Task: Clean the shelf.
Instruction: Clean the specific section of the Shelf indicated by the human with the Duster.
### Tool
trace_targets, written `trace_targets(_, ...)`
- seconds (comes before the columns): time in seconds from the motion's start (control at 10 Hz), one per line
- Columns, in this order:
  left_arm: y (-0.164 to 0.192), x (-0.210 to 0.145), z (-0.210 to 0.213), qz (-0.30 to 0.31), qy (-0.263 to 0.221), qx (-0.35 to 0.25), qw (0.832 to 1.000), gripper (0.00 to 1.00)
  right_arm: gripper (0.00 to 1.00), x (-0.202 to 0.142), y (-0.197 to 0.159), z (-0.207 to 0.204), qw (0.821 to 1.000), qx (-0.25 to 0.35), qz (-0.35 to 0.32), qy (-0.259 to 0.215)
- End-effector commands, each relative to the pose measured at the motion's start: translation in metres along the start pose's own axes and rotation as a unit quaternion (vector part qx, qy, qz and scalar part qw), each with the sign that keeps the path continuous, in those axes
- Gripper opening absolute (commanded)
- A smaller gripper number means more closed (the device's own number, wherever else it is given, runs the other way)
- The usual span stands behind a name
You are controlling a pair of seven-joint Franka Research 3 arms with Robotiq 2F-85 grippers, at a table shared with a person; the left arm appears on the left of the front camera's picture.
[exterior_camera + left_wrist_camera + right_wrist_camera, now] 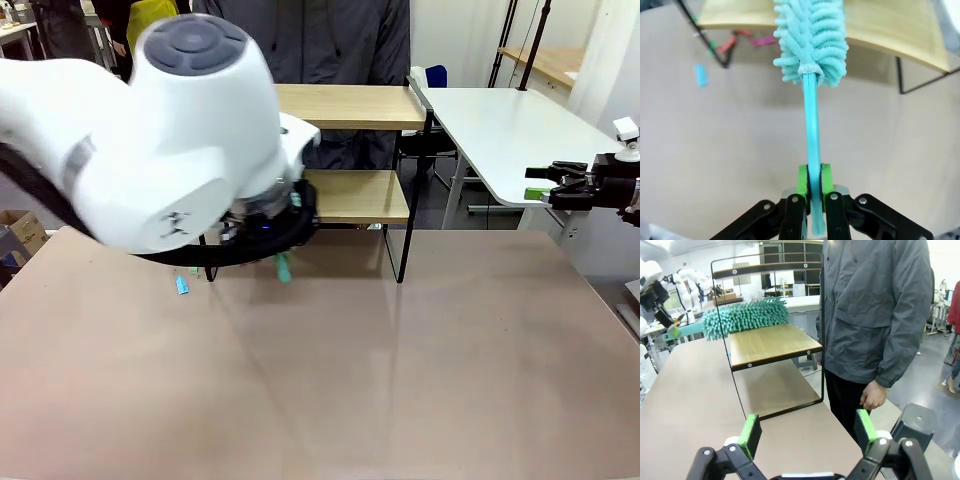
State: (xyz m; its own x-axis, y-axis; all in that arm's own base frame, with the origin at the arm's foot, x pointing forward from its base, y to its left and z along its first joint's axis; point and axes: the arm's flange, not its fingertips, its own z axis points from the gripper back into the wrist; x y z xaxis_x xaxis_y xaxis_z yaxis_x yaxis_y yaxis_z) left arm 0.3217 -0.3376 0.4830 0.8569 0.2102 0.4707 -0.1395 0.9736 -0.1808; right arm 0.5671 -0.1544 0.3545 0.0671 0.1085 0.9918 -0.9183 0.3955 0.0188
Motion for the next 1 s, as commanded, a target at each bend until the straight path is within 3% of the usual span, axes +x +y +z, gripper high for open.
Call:
trace_targets(0.0,0.038,0.001,0.017,0.006,-0.008,0.030,0.999,0.13,1.00,0.003,0.001,-0.002,1.000,0.001,0.002,-0.001)
trace_targets(0.5,0.053,0.012,0.036,-0.033,-0.066,0.152,0.986,0.13,1.00,0.003,0.001,-0.002,1.000,0.001,0.002,-0.001)
trace_targets(0.8,0.027,0.010,0.053,-0.005,-0.072,0.072,0.995,0.13,1.00,0.003,0.001,-0.002,1.000,0.001,0.002,-0.001)
trace_targets(0.9,0.046,0.009,0.043,-0.036,-0.061,0.121,0.990,0.13,1.00,0.003,0.001,-0.002,1.000,0.001,0.002,-0.001)
